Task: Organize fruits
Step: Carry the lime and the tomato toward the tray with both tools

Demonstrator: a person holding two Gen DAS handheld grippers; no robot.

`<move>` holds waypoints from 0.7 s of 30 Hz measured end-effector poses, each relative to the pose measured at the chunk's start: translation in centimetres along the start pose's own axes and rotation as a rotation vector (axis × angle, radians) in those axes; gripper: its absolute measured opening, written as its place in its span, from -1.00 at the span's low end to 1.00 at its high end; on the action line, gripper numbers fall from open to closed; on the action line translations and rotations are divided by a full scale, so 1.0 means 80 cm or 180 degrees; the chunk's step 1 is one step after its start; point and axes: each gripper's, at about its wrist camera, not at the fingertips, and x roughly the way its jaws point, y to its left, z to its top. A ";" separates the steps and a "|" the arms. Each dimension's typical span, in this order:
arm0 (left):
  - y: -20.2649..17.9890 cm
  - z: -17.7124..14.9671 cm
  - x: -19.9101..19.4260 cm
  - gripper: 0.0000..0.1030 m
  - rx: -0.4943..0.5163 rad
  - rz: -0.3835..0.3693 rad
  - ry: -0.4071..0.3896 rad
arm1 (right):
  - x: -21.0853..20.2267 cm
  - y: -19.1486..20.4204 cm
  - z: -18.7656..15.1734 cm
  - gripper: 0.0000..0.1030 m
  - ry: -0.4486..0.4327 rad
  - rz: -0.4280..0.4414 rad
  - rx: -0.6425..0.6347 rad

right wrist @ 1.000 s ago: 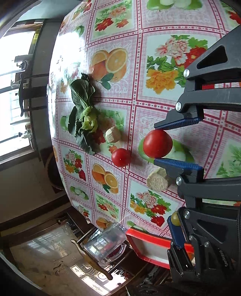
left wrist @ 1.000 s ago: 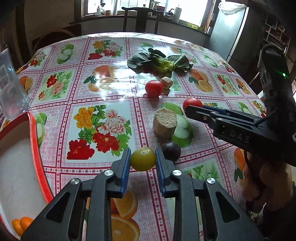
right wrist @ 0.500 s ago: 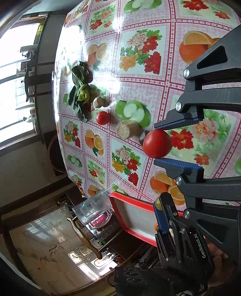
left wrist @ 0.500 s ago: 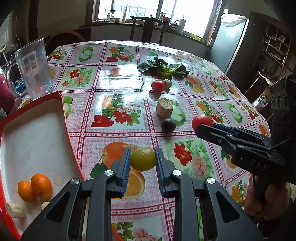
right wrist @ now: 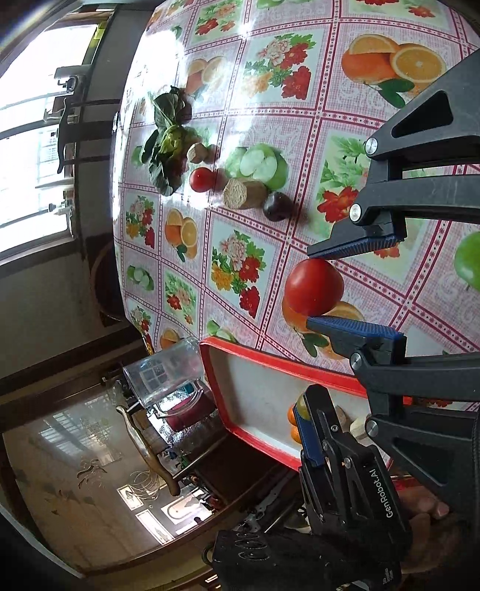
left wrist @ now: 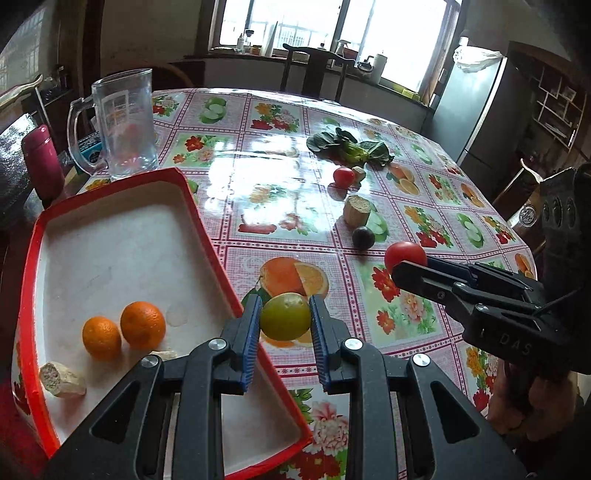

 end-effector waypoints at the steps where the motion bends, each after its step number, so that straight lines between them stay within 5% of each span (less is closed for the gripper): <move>1: 0.005 -0.001 -0.003 -0.54 -0.0021 0.0008 -0.0011 | 0.001 0.004 0.001 -0.39 0.0002 0.0006 -0.0016; 21: 0.088 -0.004 -0.036 -0.54 -0.0348 0.0159 -0.0181 | 0.043 0.083 0.013 -0.39 0.0140 0.0150 -0.0312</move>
